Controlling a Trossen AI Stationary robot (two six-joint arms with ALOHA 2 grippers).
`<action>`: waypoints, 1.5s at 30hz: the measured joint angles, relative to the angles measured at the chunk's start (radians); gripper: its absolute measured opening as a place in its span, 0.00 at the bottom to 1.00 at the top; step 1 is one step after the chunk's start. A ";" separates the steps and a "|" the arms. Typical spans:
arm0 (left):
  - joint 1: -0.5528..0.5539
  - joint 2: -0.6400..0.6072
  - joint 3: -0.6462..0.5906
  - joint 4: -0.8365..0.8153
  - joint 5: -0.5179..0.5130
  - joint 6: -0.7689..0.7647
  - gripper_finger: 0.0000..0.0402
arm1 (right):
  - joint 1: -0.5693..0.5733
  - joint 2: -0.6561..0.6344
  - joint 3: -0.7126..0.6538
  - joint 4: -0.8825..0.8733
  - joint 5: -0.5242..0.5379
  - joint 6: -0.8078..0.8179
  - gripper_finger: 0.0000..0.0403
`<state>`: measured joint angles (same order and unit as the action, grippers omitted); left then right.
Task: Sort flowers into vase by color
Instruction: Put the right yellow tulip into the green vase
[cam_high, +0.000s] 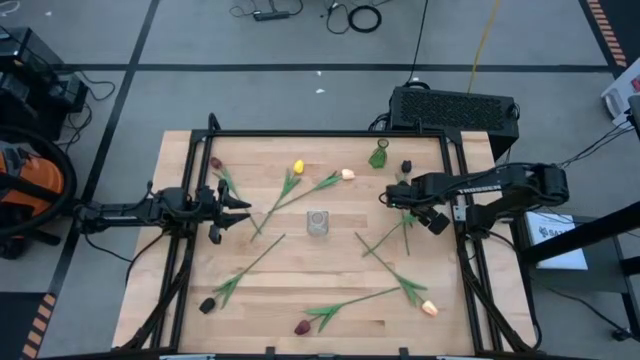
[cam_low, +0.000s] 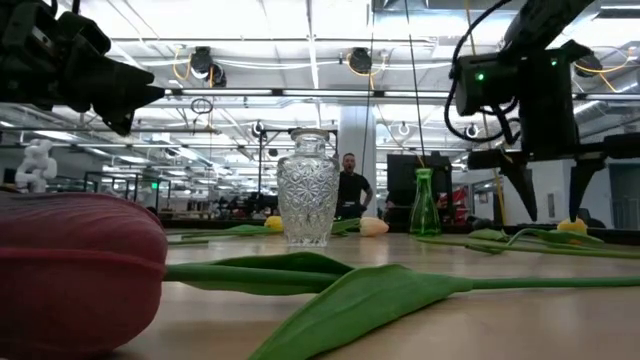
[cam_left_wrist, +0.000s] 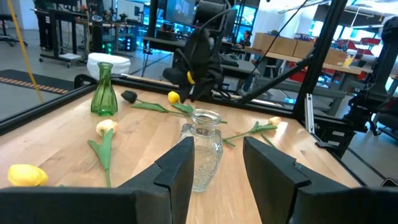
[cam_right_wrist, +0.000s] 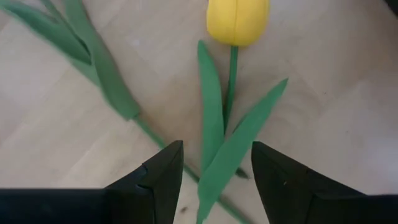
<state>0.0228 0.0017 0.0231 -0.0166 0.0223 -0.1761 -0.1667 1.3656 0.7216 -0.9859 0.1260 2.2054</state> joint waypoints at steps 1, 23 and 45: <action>0.000 0.000 0.000 0.000 0.000 0.000 0.36 | -0.006 0.011 0.000 0.000 -0.005 0.000 0.45; 0.000 0.000 0.000 0.000 0.000 0.000 0.36 | -0.043 0.048 -0.136 0.208 -0.077 -0.073 0.28; 0.000 0.000 0.000 0.000 0.000 0.000 0.36 | -0.018 -0.253 -0.094 0.205 0.087 -0.266 0.01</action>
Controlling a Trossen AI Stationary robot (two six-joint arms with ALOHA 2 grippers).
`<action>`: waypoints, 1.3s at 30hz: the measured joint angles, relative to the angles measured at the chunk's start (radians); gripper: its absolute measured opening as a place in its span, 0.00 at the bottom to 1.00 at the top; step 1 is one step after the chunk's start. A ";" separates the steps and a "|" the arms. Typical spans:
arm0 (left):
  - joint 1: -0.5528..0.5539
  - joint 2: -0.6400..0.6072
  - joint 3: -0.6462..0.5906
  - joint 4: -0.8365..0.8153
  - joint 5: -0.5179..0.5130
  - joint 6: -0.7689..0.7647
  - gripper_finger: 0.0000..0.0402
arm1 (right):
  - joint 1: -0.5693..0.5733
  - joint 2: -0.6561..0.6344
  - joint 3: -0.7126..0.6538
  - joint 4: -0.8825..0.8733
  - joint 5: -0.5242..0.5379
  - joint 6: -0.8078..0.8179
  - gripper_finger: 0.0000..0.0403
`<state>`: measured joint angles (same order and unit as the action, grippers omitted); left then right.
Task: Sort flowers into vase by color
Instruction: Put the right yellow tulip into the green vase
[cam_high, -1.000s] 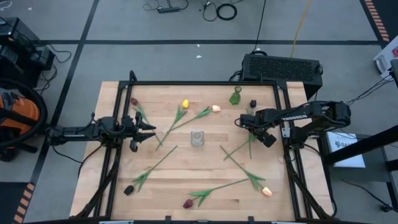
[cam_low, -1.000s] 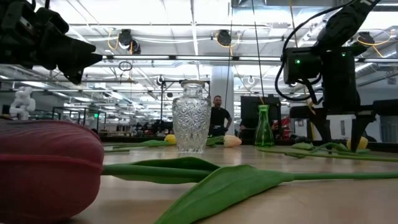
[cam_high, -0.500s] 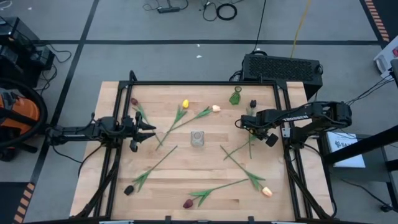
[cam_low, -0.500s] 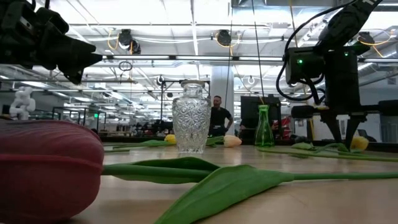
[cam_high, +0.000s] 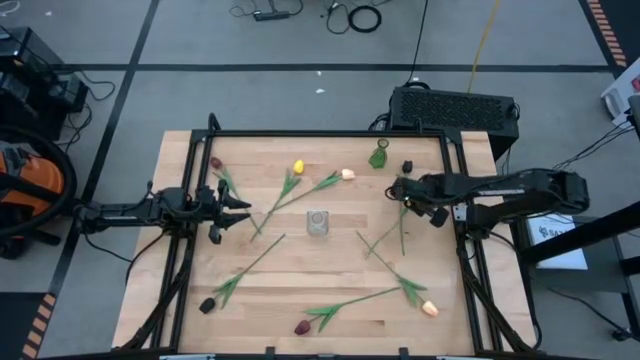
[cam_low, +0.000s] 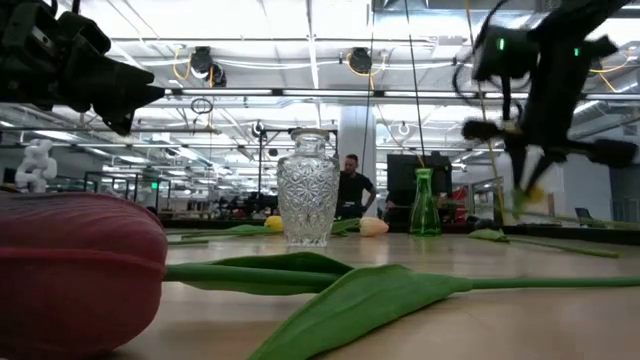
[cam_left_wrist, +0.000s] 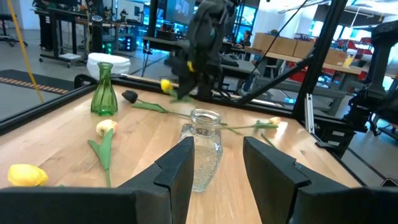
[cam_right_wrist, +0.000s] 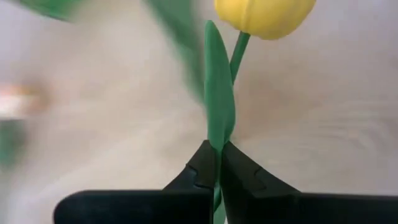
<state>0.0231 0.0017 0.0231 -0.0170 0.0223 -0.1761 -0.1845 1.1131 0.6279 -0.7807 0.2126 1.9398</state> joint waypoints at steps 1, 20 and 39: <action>0.000 0.000 0.000 0.000 0.000 0.000 0.36 | 0.006 -0.019 0.027 -0.014 0.037 -0.010 0.01; 0.000 0.000 0.000 0.000 0.000 0.000 0.36 | 0.017 -0.013 0.543 -0.300 0.652 -0.552 0.01; 0.000 0.000 0.000 0.000 0.000 0.000 0.36 | -0.185 0.020 0.544 0.437 0.647 -1.667 0.00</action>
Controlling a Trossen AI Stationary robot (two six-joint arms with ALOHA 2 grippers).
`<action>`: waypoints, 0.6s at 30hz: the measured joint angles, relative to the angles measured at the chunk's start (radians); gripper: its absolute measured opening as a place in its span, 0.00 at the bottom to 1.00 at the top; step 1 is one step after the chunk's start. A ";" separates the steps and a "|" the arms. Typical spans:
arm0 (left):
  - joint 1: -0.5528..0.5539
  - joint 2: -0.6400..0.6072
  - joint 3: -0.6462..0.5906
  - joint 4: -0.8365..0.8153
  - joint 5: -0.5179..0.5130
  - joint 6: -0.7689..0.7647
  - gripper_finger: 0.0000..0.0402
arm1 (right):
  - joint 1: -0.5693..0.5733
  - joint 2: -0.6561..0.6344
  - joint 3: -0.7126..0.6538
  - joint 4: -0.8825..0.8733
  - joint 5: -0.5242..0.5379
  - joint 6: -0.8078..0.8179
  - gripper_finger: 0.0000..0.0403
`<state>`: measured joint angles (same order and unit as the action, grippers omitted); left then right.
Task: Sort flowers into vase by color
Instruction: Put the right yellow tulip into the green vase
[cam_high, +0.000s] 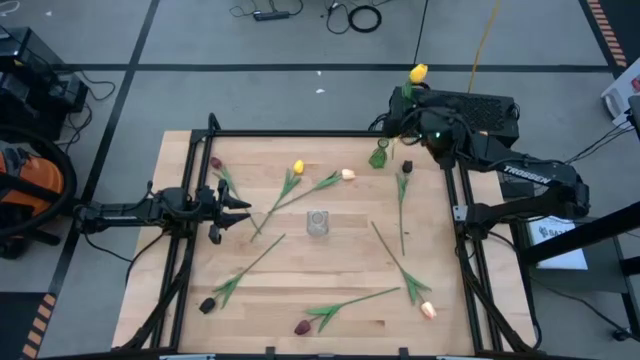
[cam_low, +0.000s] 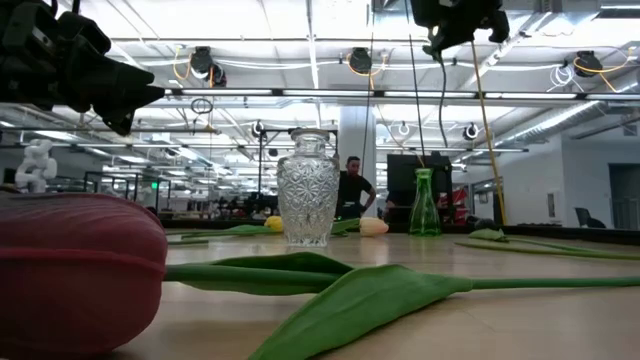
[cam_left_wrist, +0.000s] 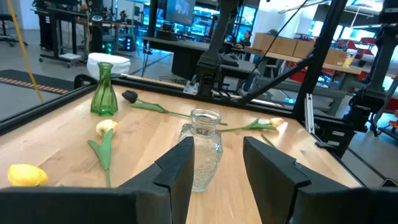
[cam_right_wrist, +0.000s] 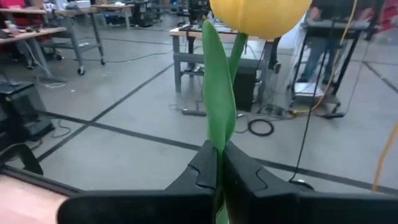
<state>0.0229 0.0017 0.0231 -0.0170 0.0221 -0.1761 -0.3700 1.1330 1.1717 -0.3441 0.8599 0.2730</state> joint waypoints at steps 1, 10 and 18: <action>0.000 0.000 0.000 0.000 0.000 0.000 0.36 | -0.023 0.000 0.000 0.004 -0.033 0.000 0.00; 0.000 0.000 0.000 0.000 0.000 0.000 0.36 | -0.154 0.042 -0.091 0.255 -0.216 -0.065 0.00; 0.000 0.000 0.000 0.000 0.000 0.000 0.36 | -0.192 0.060 -0.097 0.267 -0.239 -0.087 0.00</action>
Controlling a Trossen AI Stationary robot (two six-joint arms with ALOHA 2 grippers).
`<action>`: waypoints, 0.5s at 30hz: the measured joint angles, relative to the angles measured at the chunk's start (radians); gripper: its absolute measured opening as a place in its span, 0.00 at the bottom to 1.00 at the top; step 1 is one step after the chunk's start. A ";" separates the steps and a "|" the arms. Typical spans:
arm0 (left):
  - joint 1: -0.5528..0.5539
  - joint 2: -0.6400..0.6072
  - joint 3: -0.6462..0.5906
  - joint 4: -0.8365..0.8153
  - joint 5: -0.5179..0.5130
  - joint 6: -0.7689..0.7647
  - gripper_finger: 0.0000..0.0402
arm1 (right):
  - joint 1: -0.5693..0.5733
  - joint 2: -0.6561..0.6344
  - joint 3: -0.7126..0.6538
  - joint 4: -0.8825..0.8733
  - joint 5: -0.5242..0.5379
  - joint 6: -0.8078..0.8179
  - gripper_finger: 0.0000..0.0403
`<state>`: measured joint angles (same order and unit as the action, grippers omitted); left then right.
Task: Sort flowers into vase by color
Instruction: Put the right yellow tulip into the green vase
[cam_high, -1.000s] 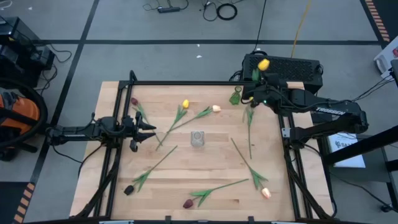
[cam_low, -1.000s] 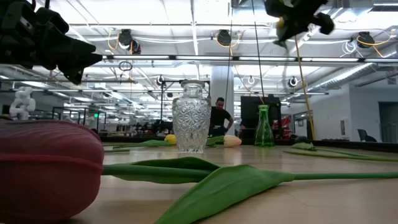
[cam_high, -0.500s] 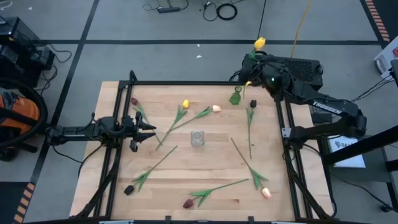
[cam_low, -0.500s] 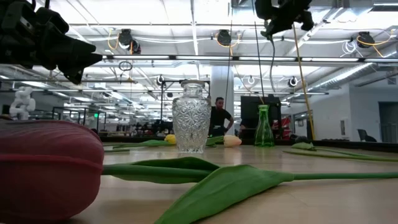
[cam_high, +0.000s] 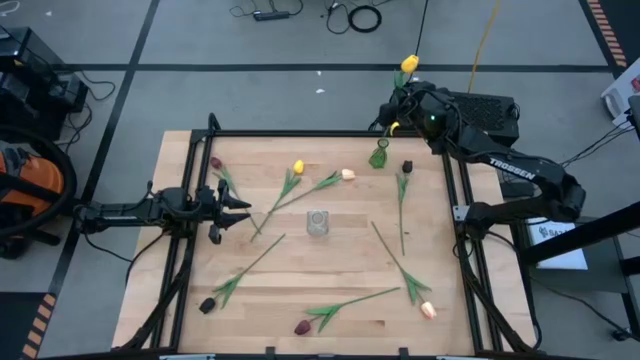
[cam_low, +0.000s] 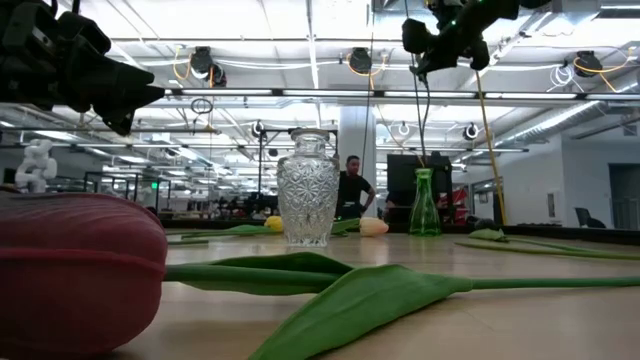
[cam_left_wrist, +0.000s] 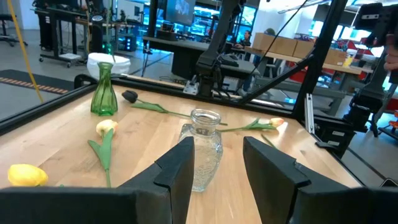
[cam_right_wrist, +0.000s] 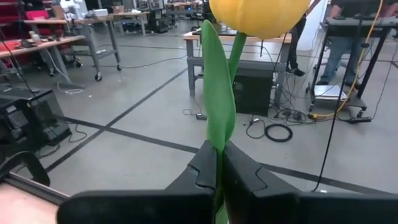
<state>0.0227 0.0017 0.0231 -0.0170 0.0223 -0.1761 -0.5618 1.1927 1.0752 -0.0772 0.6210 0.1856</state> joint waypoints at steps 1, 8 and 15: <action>0.000 0.000 0.000 0.000 0.000 0.000 0.36 | -0.003 0.002 0.000 0.000 0.000 0.000 0.00; 0.000 0.000 0.000 0.000 0.000 0.000 0.36 | -0.022 0.038 0.000 0.007 0.001 -0.014 0.00; 0.000 0.000 0.000 0.000 0.000 0.000 0.36 | -0.041 0.055 0.000 0.089 -0.049 -0.016 0.00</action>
<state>0.0229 0.0017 0.0231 -0.0170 0.0223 -0.1761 -0.6033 1.2472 1.0752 0.0117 0.5716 0.1700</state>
